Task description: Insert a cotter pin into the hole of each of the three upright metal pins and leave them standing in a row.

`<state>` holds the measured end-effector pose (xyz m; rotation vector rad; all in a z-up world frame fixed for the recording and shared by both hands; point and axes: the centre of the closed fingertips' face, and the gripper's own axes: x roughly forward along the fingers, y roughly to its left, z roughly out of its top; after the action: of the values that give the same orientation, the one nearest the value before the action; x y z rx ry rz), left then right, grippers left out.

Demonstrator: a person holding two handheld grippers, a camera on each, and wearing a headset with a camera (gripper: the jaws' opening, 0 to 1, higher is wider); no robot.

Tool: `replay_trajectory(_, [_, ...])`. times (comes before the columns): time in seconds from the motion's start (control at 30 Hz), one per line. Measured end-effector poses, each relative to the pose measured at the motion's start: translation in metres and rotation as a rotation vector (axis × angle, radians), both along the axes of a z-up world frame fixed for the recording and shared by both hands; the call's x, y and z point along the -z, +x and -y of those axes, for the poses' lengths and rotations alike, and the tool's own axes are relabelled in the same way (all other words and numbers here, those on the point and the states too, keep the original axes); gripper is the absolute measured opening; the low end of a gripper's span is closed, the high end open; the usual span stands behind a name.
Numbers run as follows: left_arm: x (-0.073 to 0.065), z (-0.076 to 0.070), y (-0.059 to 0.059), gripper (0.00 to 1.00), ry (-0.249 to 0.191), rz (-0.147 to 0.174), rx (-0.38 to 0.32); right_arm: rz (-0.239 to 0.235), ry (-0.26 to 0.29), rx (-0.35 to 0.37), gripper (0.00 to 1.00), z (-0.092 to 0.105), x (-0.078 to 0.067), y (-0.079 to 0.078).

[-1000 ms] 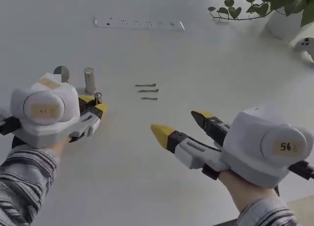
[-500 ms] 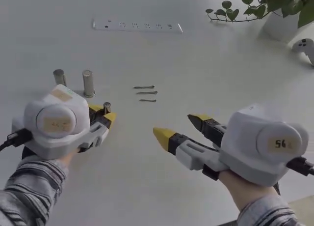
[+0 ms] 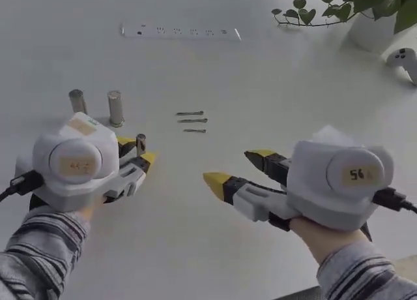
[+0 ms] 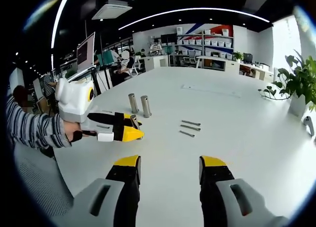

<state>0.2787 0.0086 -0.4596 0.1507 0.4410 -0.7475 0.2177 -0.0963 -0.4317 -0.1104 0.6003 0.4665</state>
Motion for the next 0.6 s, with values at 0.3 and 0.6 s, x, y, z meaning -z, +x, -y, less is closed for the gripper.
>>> replay_trajectory(0.3, [-0.012,-0.016,-0.005,0.33,-0.018,-0.019,-0.042,-0.092,-0.088,-0.151,0.35,0.002,0.003,0.024])
replay_trajectory(0.6, [-0.025,-0.039,-0.020,0.41,-0.009,-0.038,-0.076,-0.163,-0.161,-0.278,0.29,0.001,0.008,0.048])
